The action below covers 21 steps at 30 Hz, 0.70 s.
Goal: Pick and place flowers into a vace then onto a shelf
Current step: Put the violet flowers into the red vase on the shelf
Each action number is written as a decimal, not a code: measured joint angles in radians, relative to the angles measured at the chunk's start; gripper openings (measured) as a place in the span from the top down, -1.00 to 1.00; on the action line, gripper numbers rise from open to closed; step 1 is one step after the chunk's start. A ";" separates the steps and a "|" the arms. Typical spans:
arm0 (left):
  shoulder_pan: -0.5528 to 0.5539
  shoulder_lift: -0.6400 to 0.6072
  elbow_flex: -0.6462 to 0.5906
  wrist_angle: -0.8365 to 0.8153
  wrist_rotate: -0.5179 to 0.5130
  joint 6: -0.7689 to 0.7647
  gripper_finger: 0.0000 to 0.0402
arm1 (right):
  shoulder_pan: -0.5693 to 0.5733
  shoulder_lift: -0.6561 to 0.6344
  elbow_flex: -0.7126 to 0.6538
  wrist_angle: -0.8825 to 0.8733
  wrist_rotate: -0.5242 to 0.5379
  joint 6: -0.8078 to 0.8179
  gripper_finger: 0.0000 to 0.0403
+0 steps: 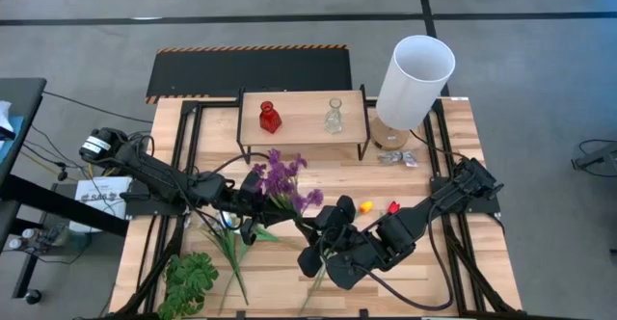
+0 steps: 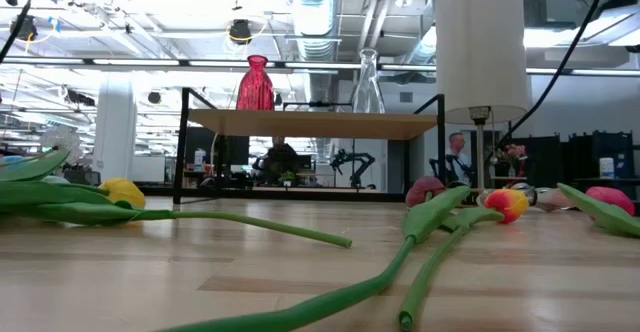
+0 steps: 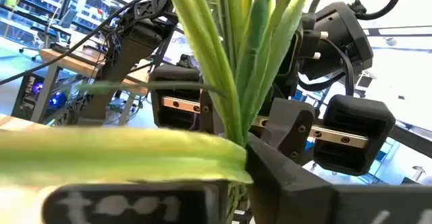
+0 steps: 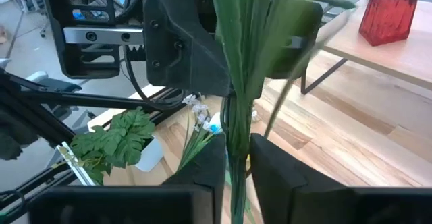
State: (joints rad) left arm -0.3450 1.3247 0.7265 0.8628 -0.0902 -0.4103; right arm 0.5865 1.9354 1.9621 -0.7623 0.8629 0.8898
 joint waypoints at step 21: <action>0.033 -0.041 0.000 -0.017 0.007 0.003 0.99 | 0.162 -0.012 0.000 -0.304 -0.027 0.332 0.23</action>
State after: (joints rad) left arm -0.3121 1.2836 0.7269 0.8460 -0.0837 -0.4068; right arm 0.7481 1.9236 1.9617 -1.0667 0.8356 1.2223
